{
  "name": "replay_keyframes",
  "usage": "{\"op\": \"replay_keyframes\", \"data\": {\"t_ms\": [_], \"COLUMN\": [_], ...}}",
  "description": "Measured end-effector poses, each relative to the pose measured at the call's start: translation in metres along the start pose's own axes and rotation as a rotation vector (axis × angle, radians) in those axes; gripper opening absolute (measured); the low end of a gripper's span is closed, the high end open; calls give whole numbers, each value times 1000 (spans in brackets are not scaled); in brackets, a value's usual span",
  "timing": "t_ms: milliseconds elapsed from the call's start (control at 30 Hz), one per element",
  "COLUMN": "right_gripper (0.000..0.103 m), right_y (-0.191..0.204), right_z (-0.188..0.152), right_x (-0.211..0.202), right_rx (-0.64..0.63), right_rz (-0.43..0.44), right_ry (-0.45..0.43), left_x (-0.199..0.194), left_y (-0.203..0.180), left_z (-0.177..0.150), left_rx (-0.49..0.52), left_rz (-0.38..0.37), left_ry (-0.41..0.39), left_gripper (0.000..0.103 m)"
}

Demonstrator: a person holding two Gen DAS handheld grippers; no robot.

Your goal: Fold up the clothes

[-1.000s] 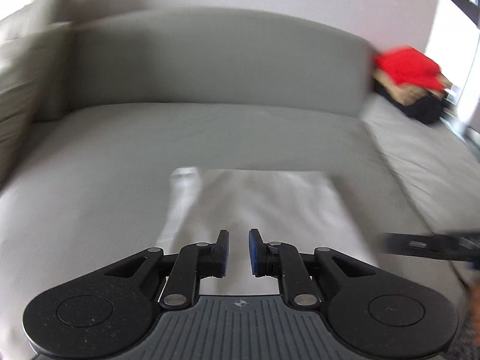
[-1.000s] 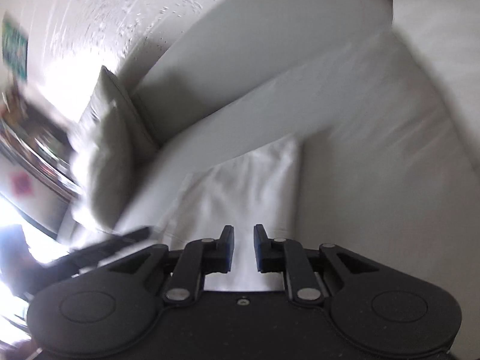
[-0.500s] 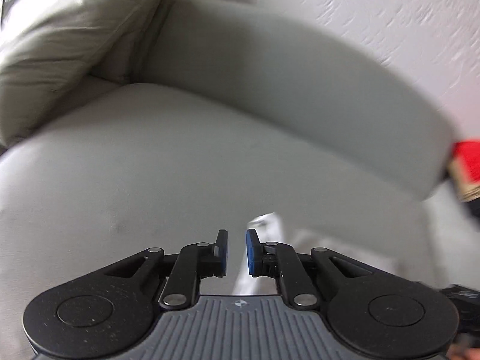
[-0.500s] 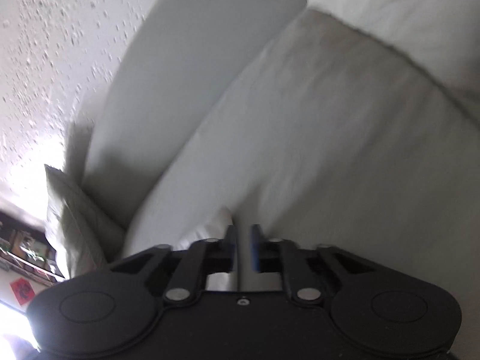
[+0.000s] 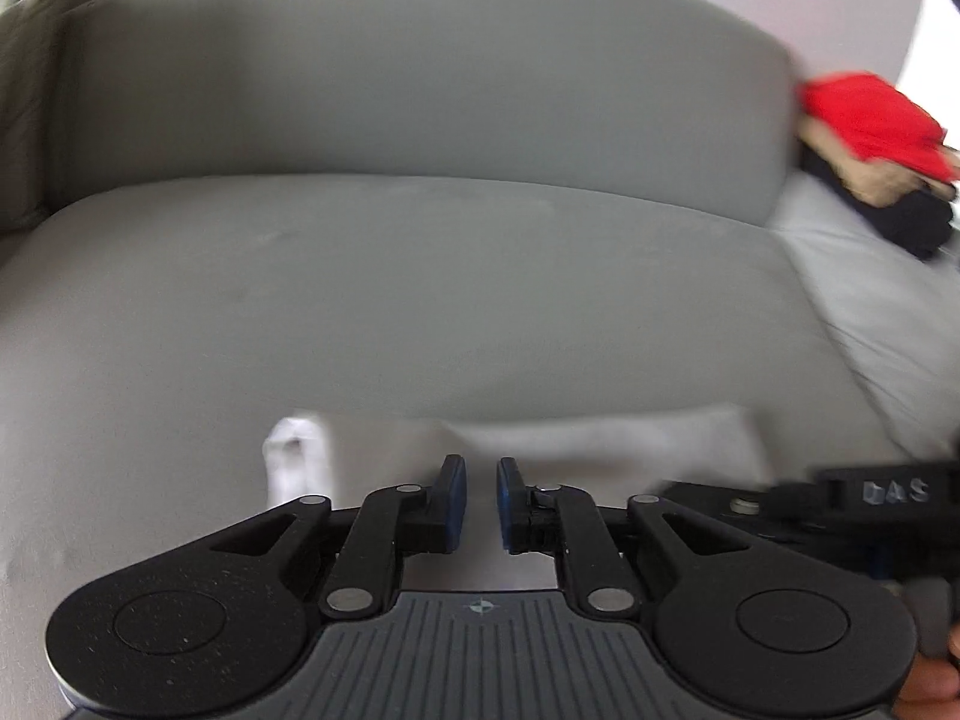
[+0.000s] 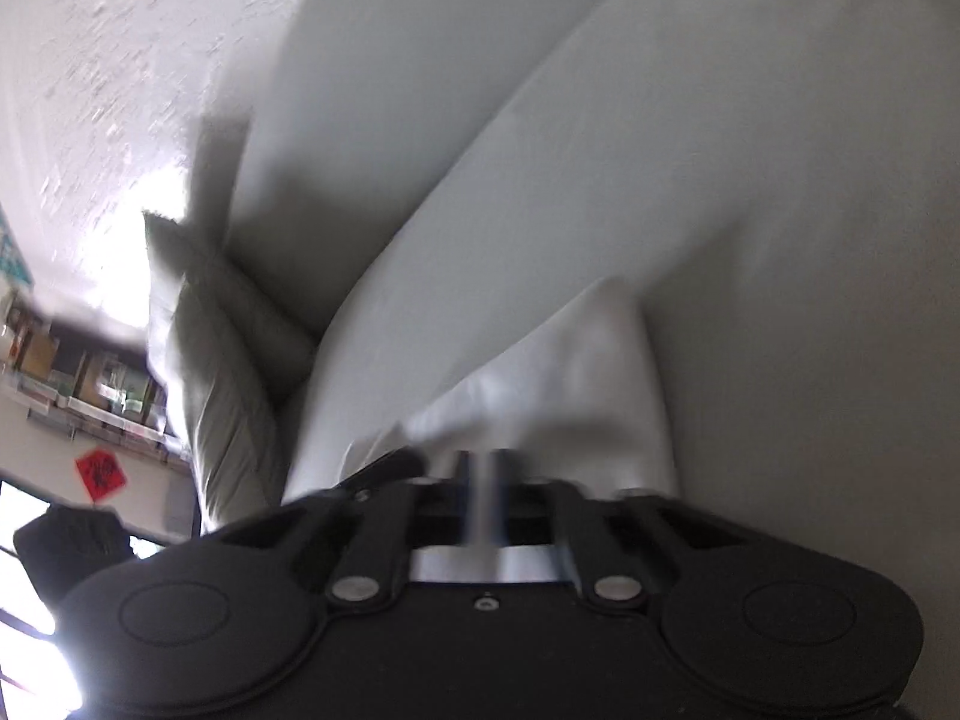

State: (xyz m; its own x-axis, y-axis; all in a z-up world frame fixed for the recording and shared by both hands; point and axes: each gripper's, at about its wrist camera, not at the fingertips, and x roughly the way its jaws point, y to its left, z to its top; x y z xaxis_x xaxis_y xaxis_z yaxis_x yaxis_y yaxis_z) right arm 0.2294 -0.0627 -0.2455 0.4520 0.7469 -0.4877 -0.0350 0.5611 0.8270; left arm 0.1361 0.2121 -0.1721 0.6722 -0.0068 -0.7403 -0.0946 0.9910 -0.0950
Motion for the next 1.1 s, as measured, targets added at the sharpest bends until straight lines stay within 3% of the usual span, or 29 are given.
{"op": "replay_keyframes", "data": {"t_ms": [167, 300, 467, 533, 600, 700, 867, 967, 1100], "right_gripper": [0, 0, 5, 19, 20, 20, 20, 20, 20], "right_y": [-19, -29, -24, -22, -14, 5, 44, 54, 42], "right_z": [2, 2, -14, -20, -28, -41, -68, -85, -97], "right_x": [-24, -47, -89, -111, -125, -135, -128, -105, -88], "right_rx": [25, 55, 37, 27, 7, -36, -142, -160, -68], "right_rz": [-88, -182, -239, -240, -229, -199, -103, -53, -58], "right_ry": [-189, -313, -323, -314, -301, -267, -123, -15, 42], "left_x": [3, -4, -43, -67, -89, -119, -144, -119, -76], "left_y": [27, 42, 65, 63, 59, 49, 12, -1, 13], "left_z": [-2, -4, -12, -18, -27, -45, -59, -55, -50], "left_rx": [-113, -141, -230, -249, -251, -262, -157, -139, -249], "left_rz": [148, 382, 437, 397, 337, 258, 40, -43, -77], "left_ry": [-41, -38, -12, -9, -11, -1, -116, -61, 103], "left_gripper": [12, 13, 15, 27, 32, 32, 28, 17, 16]}}
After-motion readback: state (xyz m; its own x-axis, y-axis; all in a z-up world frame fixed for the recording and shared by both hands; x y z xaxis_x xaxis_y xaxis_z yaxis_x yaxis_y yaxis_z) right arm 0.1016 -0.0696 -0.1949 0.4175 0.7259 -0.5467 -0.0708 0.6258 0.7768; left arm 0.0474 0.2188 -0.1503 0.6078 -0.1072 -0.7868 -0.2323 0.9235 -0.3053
